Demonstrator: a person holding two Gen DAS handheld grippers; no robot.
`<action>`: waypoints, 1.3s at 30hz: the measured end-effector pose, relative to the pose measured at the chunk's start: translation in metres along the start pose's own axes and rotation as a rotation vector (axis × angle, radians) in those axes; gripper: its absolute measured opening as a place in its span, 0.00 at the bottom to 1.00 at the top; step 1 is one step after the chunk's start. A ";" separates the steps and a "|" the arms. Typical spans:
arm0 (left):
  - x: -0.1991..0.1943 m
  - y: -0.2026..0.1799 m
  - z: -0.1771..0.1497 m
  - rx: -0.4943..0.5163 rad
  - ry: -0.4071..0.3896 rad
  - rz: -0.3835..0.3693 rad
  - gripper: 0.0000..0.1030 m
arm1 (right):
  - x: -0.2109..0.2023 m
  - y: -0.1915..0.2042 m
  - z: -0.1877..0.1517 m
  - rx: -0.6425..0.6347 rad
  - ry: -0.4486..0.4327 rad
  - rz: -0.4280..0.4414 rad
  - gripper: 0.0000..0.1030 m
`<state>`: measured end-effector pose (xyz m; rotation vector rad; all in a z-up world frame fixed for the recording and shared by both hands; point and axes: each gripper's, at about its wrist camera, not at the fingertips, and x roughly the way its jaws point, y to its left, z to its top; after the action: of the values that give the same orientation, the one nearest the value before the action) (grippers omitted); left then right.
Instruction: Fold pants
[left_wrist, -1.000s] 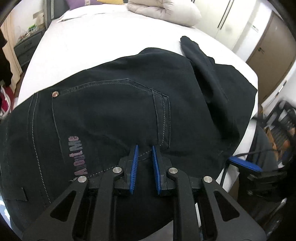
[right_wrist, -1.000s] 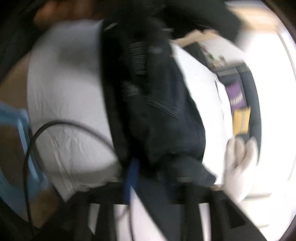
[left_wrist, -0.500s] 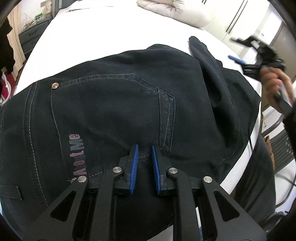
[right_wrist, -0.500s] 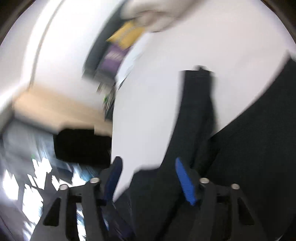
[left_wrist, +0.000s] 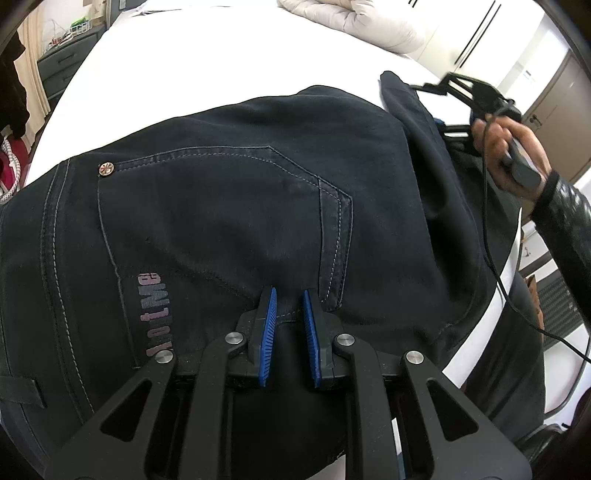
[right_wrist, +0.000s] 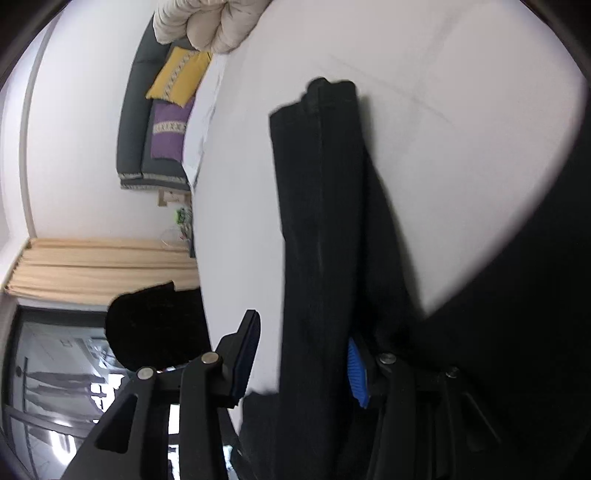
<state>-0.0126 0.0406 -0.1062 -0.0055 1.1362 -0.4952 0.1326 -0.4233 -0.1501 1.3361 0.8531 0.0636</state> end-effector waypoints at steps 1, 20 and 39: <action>0.000 -0.001 0.000 0.000 0.001 0.002 0.15 | 0.003 0.000 0.005 0.006 -0.010 0.008 0.46; 0.000 -0.016 0.006 -0.001 0.013 0.035 0.15 | -0.238 -0.107 -0.011 0.107 -0.543 -0.015 0.08; -0.002 -0.027 0.011 0.011 0.025 0.088 0.15 | -0.268 -0.153 -0.028 0.174 -0.610 -0.016 0.04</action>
<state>-0.0137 0.0146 -0.0926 0.0600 1.1534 -0.4244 -0.1360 -0.5765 -0.1470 1.4001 0.3543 -0.4207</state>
